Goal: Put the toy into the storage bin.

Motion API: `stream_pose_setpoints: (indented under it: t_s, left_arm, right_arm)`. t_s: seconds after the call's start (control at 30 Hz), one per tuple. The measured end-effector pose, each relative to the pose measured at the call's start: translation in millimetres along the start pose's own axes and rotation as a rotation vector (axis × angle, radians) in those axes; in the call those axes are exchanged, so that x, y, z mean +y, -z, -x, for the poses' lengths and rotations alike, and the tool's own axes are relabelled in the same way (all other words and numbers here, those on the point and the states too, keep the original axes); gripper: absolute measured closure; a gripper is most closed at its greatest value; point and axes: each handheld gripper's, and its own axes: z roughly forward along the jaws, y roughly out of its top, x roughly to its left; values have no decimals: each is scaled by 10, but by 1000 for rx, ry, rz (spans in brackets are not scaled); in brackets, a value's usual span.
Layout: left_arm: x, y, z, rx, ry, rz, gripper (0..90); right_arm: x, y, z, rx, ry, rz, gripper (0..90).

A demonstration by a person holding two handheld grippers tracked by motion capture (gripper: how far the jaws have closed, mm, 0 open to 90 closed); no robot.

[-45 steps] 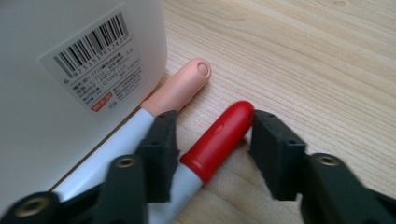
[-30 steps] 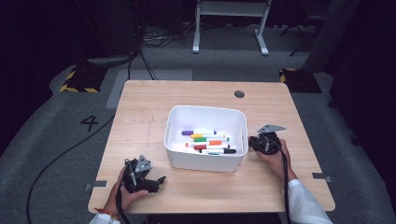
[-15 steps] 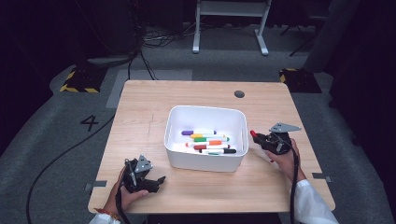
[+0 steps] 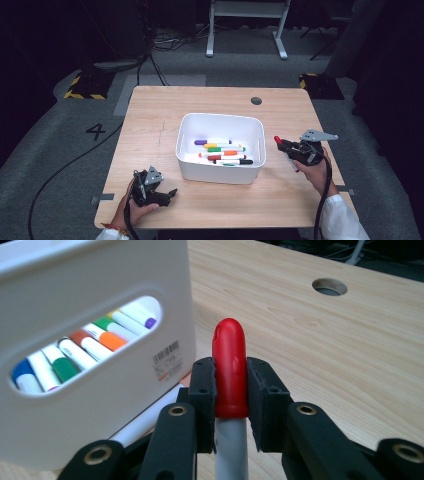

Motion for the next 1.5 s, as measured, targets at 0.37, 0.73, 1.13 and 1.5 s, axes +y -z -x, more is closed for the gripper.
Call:
stream_pose_setpoints:
  t_s: [0.37, 0.73, 1.13, 1.5]
  left_arm:
    - [2, -1, 1, -2, 3, -2, 145]
    - [2, -1, 1, -2, 3, -2, 145]
    - [2, -1, 1, -1, 3, -2, 145]
    - [2, 0, 2, 0, 0, -2, 146]
  right_arm:
    - [266, 262, -98, 37, 57, 43, 749]
    - [624, 467, -201, 58, 107, 80, 749]
    - [967, 480, -388, 117, 158, 94, 749]
    - [1209, 337, -650, 184, 198, 91, 749]
